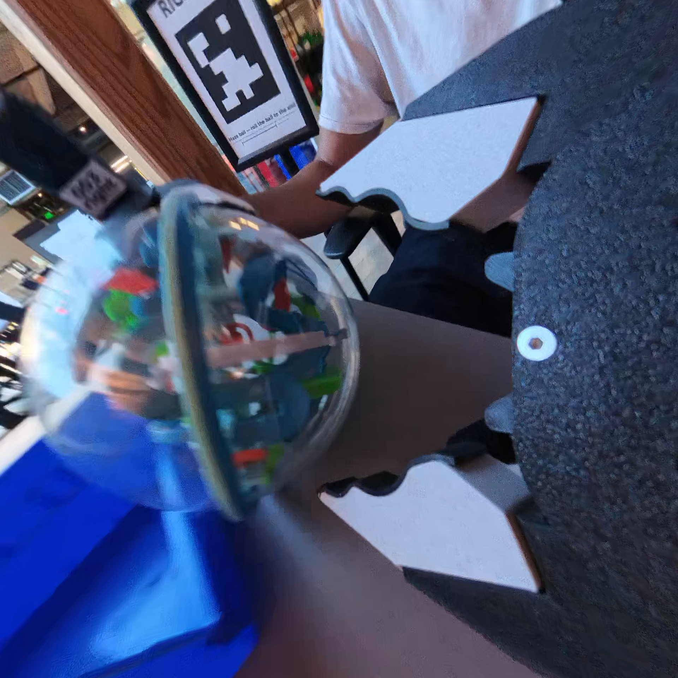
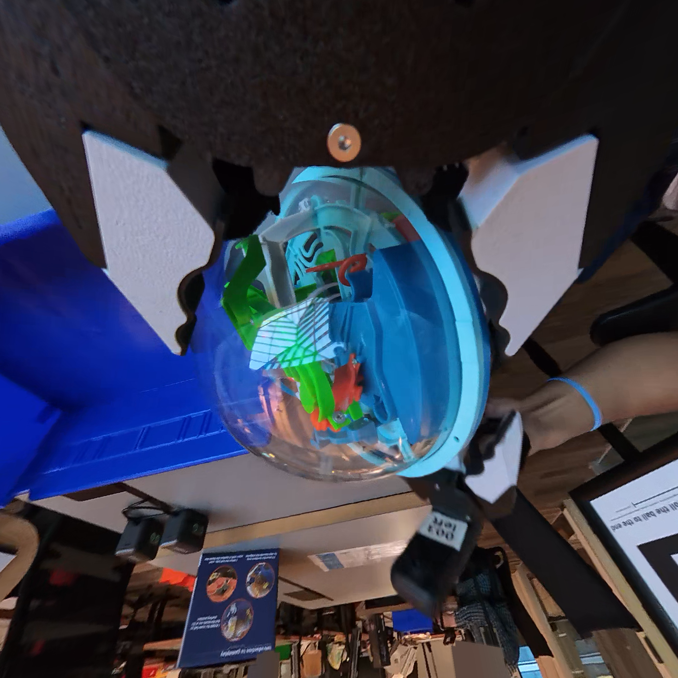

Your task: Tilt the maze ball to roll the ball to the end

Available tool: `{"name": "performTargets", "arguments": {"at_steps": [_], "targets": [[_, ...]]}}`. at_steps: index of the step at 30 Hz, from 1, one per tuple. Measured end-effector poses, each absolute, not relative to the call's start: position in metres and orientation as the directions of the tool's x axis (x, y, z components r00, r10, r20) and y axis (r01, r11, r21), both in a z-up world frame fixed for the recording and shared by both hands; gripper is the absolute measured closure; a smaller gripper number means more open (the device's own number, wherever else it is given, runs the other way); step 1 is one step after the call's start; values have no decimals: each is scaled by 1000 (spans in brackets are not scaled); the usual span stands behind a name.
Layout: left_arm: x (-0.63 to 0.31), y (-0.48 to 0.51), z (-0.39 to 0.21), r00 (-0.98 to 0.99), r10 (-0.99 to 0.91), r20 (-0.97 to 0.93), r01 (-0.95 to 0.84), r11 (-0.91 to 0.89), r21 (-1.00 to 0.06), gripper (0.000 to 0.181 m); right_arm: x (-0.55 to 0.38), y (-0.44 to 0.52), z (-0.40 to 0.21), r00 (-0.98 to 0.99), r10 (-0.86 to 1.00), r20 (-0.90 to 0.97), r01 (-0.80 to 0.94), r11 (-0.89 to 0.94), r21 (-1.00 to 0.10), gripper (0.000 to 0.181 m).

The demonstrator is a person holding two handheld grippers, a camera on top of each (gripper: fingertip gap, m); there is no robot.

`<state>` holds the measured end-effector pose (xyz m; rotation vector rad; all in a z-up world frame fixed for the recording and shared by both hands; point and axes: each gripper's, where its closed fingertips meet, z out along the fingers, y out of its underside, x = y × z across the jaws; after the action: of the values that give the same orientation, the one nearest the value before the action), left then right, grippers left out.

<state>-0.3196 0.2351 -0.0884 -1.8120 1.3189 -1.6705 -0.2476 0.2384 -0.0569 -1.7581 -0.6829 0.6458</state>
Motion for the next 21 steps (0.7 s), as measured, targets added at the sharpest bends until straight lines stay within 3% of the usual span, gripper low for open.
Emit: {"name": "performTargets", "arguments": {"at_steps": [1,4,6,8,12,16,21], "targets": [[-319,241,-78,-140,-829,541,-363,-466,-807,40,-248,241,-56,675,730,-106,132,-261,-956,28],[-310,259,-74,-103,-930,353,-407,-284,-868,22,-254,245,-56,612,765,-200,130,-347,-929,31],[-305,257,-80,-133,-955,264,-479,-171,-861,22,-266,244,-54,541,808,-232,146,-362,-920,33],[-305,240,-89,-209,-932,296,-544,-141,-827,24,-279,243,-53,477,845,-244,180,-366,-913,35],[-311,236,-104,-205,-902,380,-562,-209,-800,23,-292,253,-40,443,860,-255,153,-352,-923,40],[-321,241,-108,-179,-865,469,-520,-321,-792,24,-279,255,-23,465,851,-244,18,-285,-958,36],[-331,247,-110,-170,-797,579,-464,-454,-761,25,-256,241,-52,532,806,-258,-20,-292,-956,34]]}}
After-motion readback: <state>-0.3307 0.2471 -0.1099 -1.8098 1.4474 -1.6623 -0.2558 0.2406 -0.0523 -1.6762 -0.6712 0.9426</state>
